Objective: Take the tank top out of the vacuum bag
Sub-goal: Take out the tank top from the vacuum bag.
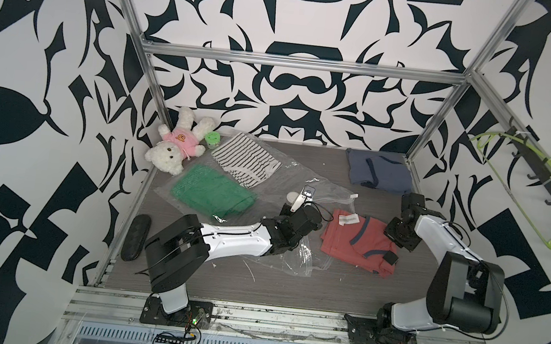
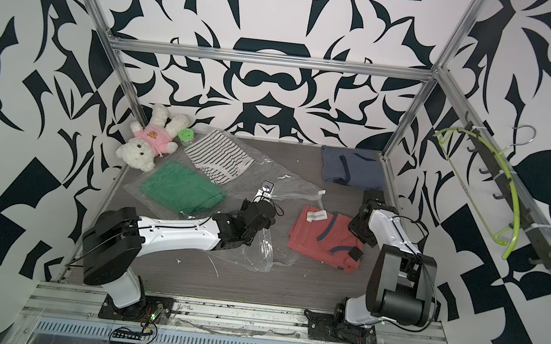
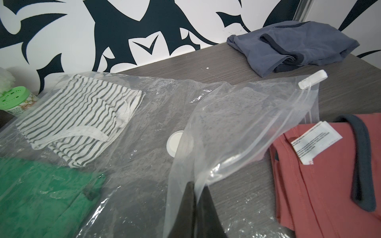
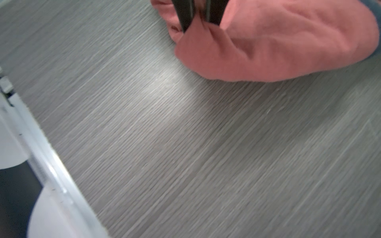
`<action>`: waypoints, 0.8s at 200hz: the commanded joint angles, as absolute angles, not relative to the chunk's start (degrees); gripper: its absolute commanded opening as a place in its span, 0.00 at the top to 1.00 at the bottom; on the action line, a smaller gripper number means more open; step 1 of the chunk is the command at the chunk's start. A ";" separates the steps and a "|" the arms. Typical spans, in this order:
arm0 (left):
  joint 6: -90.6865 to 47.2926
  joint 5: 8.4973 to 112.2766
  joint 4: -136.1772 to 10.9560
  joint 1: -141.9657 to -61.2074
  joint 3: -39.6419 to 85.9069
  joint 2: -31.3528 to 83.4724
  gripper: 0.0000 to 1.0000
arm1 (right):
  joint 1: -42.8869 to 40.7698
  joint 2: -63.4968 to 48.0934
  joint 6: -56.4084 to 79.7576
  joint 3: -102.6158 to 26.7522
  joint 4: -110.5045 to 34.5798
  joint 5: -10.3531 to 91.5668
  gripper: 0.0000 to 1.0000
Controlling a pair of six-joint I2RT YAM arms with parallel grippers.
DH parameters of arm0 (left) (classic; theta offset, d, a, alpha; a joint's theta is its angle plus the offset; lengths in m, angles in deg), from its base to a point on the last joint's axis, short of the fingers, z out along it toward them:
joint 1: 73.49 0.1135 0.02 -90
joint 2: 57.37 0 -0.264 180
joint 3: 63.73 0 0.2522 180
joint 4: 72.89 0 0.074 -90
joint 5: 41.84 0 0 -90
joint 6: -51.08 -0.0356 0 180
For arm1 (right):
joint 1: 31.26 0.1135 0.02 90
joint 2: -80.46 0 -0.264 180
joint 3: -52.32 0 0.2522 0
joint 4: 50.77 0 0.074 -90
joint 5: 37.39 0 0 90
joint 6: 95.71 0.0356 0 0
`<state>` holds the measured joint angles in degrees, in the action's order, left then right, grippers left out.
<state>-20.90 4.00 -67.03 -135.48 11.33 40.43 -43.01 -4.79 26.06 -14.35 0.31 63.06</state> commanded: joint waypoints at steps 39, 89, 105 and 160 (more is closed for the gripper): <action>-21.60 2.08 -67.57 -135.36 11.83 39.22 1.00 | -44.79 -8.25 29.62 -18.50 -2.63 73.99 1.00; -21.87 1.55 -67.21 -135.36 11.77 38.36 1.00 | -44.80 -12.13 31.49 -21.12 -3.00 73.65 1.00; -21.87 1.35 -67.06 -135.36 11.63 38.10 1.00 | -44.88 -12.10 31.91 -21.49 -3.17 74.21 1.00; -22.04 1.23 -67.02 -135.36 11.89 38.38 1.00 | -45.06 -9.01 31.97 -20.30 -5.17 73.99 0.93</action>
<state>-21.40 2.73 -66.99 -135.48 11.33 40.08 -44.56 -12.96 30.34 -19.79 -2.79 71.46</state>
